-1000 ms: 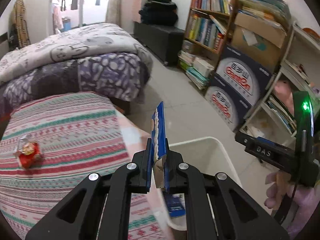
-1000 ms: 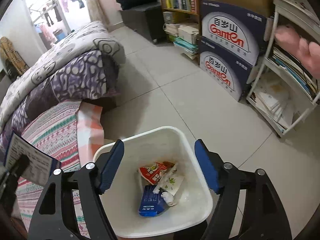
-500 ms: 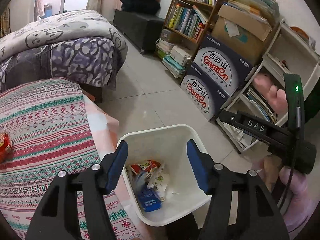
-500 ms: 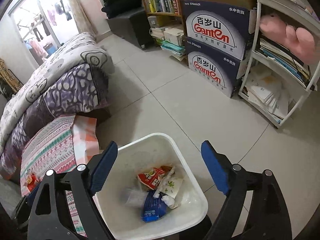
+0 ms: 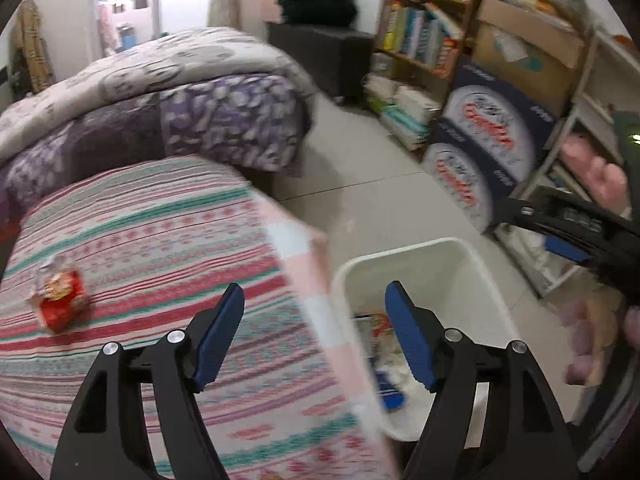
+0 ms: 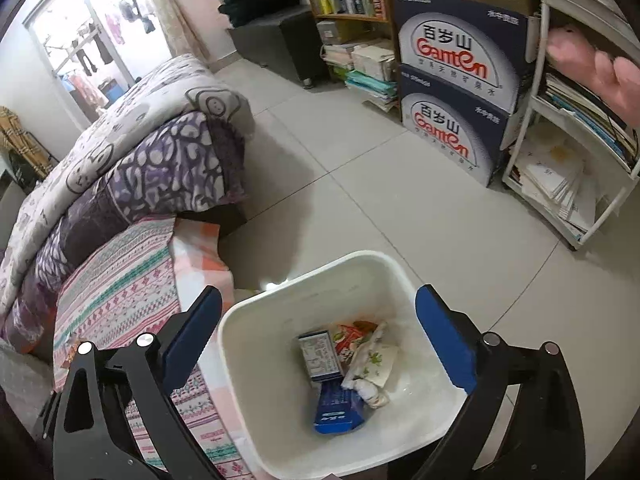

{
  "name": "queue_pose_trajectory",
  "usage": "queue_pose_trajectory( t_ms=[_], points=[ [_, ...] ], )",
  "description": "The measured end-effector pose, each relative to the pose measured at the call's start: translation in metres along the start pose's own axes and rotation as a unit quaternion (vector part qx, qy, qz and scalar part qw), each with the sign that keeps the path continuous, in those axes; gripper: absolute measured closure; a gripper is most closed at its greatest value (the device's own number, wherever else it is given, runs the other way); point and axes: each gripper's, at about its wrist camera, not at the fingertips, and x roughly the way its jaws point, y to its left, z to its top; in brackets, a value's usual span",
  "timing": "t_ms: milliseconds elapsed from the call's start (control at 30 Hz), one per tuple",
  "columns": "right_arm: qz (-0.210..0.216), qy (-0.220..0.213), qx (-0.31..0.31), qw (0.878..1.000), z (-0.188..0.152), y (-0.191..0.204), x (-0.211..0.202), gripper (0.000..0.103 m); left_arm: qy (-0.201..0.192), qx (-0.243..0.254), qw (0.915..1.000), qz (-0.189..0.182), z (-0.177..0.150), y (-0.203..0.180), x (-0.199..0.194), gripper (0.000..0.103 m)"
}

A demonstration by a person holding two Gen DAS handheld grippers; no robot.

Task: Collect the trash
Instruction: 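Grasp the red snack bag with the left tool while the right tool grasps crumpled white paper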

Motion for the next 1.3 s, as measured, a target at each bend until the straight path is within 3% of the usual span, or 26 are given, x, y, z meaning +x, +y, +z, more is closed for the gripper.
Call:
queue_pose_trajectory(
  t_ms=[100, 233, 433, 567, 767, 933, 1067, 1100, 1167, 1300],
  points=[
    [0.005, 0.013, -0.019, 1.0, -0.007, 0.021, 0.008, 0.009, 0.013, -0.011, 0.9994, 0.03, -0.003, 0.031, 0.006, 0.025],
    [0.01, 0.029, -0.055, 0.998, -0.018, 0.054, 0.019, 0.009, 0.022, -0.037, 0.9957, 0.083, -0.007, 0.083, 0.011, 0.025],
    [0.024, 0.053, -0.098, 0.993, -0.036, 0.101, 0.034, 0.008, 0.039, -0.043, 0.9839, 0.169, -0.006, 0.168, 0.01, 0.025],
    [0.028, 0.068, -0.133, 0.988, -0.049, 0.13, 0.045, 0.008, 0.051, -0.061, 0.9792, 0.187, -0.006, 0.21, 0.014, 0.025],
    [0.027, 0.082, -0.162, 0.983, -0.062, 0.149, 0.053, 0.008, 0.082, 0.001, 0.9785, 0.189, -0.01, 0.234, 0.036, 0.025],
    [0.025, 0.099, -0.16, 0.982, -0.066, 0.152, 0.063, 0.008, 0.125, 0.072, 0.9688, 0.202, -0.019, 0.232, 0.069, 0.025],
    [0.03, 0.112, -0.157, 0.981, -0.069, 0.154, 0.069, 0.008, 0.157, 0.138, 0.9473, 0.243, -0.036, 0.232, 0.098, 0.025],
    [0.03, 0.112, -0.158, 0.981, -0.069, 0.155, 0.069, 0.008, 0.149, 0.133, 0.9505, 0.238, -0.037, 0.233, 0.097, 0.027],
    [0.03, 0.112, -0.162, 0.98, -0.07, 0.158, 0.07, 0.008, 0.146, 0.102, 0.9596, 0.218, -0.034, 0.239, 0.094, 0.046],
    [0.034, 0.114, -0.164, 0.979, -0.073, 0.164, 0.07, 0.008, 0.131, 0.062, 0.9678, 0.206, -0.03, 0.241, 0.083, 0.058]
  ],
)
